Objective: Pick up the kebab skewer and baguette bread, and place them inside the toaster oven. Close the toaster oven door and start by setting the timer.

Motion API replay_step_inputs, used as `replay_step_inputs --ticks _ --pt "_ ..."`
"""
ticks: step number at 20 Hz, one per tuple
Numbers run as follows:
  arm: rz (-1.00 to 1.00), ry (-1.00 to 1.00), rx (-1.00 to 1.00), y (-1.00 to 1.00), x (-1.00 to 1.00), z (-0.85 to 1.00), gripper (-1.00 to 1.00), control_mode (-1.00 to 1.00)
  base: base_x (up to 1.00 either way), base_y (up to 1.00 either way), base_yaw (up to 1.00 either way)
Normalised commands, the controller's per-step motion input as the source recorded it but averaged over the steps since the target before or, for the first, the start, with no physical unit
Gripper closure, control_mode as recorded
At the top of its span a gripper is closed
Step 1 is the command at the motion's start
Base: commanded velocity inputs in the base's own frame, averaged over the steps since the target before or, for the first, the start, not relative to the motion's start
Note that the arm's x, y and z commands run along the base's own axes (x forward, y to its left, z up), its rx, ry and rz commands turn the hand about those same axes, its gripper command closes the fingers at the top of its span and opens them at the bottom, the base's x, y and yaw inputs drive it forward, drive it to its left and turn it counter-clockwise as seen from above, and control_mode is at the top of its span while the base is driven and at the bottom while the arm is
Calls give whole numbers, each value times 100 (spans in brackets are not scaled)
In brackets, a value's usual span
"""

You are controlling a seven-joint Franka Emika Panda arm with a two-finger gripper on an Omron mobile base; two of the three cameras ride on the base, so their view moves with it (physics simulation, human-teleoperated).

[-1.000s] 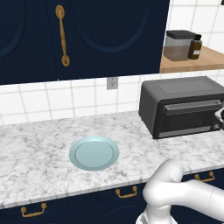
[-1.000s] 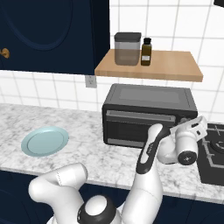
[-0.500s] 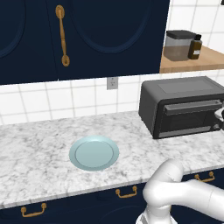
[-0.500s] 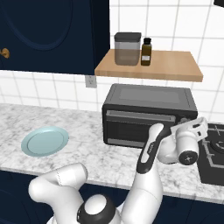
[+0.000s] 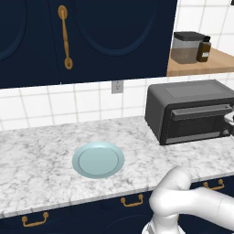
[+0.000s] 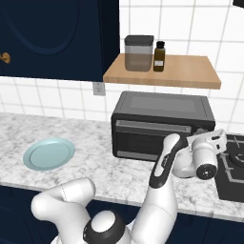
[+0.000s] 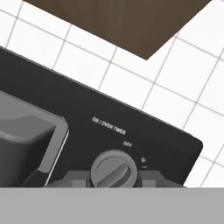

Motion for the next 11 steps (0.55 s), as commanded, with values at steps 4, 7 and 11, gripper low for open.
replay_step_inputs --ticks 4,7,11 --pt "0 0 13 0 0 -2 100 -100 0 0 0" --pt "0 0 13 0 0 -3 100 -100 0 0 0" --pt "0 0 14 0 0 -1 100 -100 0 0 0"
